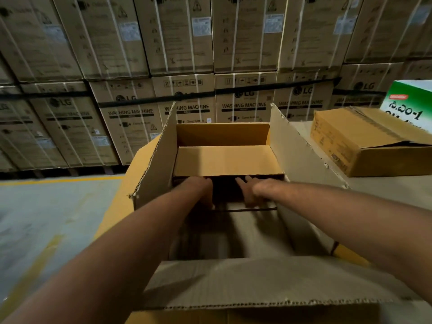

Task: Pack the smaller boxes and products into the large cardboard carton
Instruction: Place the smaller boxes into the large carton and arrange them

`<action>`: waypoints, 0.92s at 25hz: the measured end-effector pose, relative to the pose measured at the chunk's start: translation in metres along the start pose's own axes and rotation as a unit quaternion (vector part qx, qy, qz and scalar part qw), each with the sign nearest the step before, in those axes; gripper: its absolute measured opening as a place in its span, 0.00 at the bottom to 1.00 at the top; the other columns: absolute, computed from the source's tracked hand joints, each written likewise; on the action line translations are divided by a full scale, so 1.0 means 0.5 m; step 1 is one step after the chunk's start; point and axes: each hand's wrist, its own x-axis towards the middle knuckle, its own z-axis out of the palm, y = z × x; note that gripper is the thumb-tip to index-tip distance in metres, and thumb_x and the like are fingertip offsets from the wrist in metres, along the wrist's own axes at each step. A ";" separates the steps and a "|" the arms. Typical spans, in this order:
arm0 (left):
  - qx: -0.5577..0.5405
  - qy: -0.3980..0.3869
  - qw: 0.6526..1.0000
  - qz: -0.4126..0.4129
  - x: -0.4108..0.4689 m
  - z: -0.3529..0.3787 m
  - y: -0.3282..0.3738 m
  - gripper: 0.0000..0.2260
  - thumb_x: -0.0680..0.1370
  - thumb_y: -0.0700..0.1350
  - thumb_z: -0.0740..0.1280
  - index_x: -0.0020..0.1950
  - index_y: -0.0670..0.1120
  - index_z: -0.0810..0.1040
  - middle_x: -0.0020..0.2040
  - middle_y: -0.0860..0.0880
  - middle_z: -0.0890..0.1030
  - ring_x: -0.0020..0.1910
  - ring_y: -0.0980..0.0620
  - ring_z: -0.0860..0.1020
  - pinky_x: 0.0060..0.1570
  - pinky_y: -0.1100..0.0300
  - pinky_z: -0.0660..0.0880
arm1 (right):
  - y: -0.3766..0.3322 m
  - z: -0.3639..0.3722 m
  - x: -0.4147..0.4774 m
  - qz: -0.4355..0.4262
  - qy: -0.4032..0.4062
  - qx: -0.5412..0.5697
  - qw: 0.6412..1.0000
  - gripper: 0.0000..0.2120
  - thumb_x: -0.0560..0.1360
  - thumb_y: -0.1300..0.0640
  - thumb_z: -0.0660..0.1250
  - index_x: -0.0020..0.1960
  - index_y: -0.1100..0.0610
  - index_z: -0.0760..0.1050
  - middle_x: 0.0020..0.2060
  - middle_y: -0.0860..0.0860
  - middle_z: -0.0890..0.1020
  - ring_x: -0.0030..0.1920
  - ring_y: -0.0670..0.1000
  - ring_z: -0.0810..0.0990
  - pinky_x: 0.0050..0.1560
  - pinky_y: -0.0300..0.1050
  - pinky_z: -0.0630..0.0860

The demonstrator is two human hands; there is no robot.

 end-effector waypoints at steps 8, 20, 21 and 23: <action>0.001 0.229 0.973 -0.043 0.084 -0.033 -0.071 0.46 0.80 0.56 0.69 0.84 0.47 0.38 0.84 0.45 0.44 0.82 0.39 0.47 0.75 0.36 0.61 | 0.057 -0.085 0.077 0.017 0.281 0.032 0.959 0.53 0.72 0.50 0.76 0.84 0.50 0.44 0.83 0.57 0.49 0.82 0.62 0.51 0.79 0.68 0.51; -0.098 0.240 0.963 -0.077 0.317 -0.086 -0.189 0.36 0.82 0.67 0.56 0.84 0.51 0.50 0.84 0.47 0.52 0.82 0.38 0.47 0.78 0.38 0.42 | 0.158 -0.158 0.304 0.036 0.148 0.132 0.980 0.51 0.76 0.58 0.70 0.84 0.46 0.37 0.83 0.49 0.35 0.83 0.57 0.40 0.81 0.64 0.50; -0.080 0.244 0.964 -0.073 0.331 -0.079 -0.193 0.35 0.81 0.67 0.56 0.84 0.51 0.53 0.84 0.46 0.54 0.82 0.38 0.50 0.78 0.39 0.42 | 0.161 -0.147 0.316 0.038 0.156 0.123 0.979 0.51 0.76 0.58 0.71 0.84 0.46 0.37 0.83 0.48 0.35 0.83 0.57 0.40 0.80 0.64 0.51; -0.061 0.270 0.958 -0.071 0.348 -0.069 -0.199 0.36 0.81 0.66 0.60 0.83 0.50 0.54 0.83 0.45 0.57 0.81 0.39 0.56 0.78 0.40 0.44 | 0.163 -0.132 0.330 0.046 0.208 0.107 0.971 0.53 0.74 0.59 0.72 0.84 0.47 0.38 0.83 0.49 0.36 0.83 0.57 0.41 0.79 0.64 0.50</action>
